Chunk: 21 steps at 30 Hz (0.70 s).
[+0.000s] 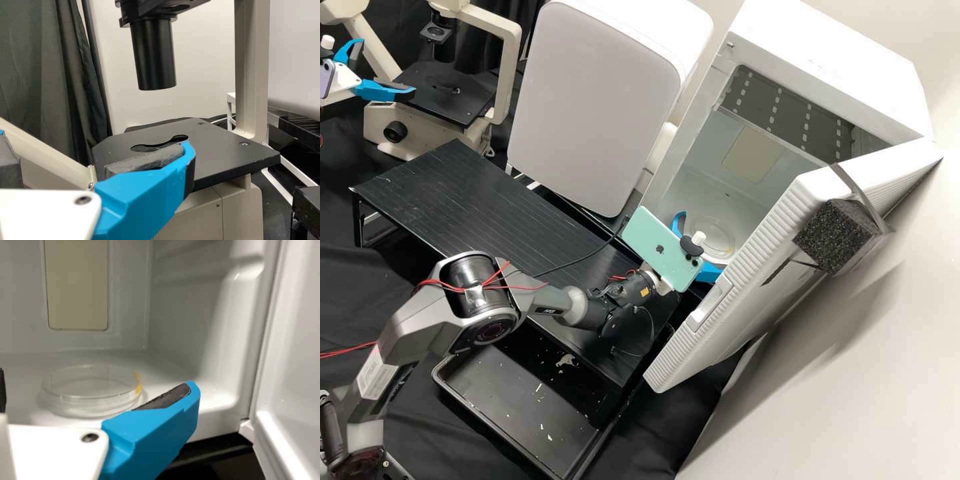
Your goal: Take the petri dish out of the incubator
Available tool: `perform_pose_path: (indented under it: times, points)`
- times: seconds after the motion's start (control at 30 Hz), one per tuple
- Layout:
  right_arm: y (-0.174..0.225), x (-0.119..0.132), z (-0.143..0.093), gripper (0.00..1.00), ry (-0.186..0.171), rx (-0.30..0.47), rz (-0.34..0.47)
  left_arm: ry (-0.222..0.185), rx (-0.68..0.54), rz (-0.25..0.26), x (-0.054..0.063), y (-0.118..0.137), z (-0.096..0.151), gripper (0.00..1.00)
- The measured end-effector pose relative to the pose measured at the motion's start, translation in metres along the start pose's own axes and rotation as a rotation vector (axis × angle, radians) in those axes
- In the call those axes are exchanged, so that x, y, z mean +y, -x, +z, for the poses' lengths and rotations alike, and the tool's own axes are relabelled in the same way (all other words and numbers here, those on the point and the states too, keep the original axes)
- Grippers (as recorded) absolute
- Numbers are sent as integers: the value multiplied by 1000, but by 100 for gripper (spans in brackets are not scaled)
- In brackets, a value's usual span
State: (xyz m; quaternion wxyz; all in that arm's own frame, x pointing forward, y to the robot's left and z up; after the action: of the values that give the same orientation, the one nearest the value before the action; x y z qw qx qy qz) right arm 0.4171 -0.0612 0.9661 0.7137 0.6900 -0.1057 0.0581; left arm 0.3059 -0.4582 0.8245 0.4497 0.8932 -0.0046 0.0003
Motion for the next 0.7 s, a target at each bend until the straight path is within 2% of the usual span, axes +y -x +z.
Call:
perform_pose_path:
  times: [0.7]
  points:
    - [-21,-2,7,100,12,-19,-14,0,0,0,0,0,0,100]
